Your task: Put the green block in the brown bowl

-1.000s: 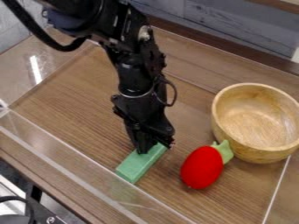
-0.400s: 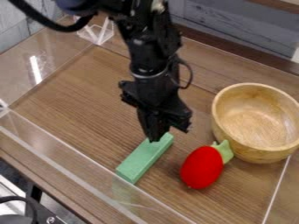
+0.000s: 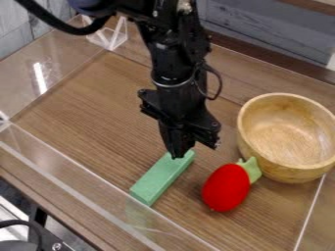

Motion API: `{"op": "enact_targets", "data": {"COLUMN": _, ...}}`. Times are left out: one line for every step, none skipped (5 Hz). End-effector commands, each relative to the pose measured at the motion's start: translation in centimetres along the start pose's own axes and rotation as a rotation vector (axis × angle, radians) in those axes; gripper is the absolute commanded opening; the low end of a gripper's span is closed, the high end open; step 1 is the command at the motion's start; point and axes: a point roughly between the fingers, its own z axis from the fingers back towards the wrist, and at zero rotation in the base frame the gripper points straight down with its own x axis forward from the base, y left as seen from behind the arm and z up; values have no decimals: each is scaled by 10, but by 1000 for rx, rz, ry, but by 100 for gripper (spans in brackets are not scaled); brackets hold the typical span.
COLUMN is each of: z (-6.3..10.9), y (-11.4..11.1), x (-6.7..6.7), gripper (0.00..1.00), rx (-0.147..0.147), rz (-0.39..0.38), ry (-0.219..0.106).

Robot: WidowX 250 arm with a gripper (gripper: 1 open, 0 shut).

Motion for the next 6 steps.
{"op": "enact_targets", "data": {"z": 4, "y": 7, "x": 4, "gripper": 0, "rx": 4, "rz": -20, "ry": -24}}
{"op": "enact_targets", "data": {"z": 5, "y": 13, "x": 2, "gripper": 0, "rx": 9, "rz": 2, "ry": -20}}
{"op": "enact_targets", "data": {"z": 3, "y": 17, "x": -1, "gripper": 0, "rx": 13, "rz": 23, "ry": -15}}
{"op": "enact_targets", "data": {"z": -11, "y": 17, "x": 0, "gripper": 0, "rx": 16, "rz": 33, "ry": -6}}
{"op": "enact_targets", "data": {"z": -14, "y": 16, "x": 6, "gripper": 0, "rx": 17, "rz": 53, "ry": -13}}
{"op": "enact_targets", "data": {"z": -1, "y": 18, "x": 12, "gripper": 0, "rx": 16, "rz": 79, "ry": -27}}
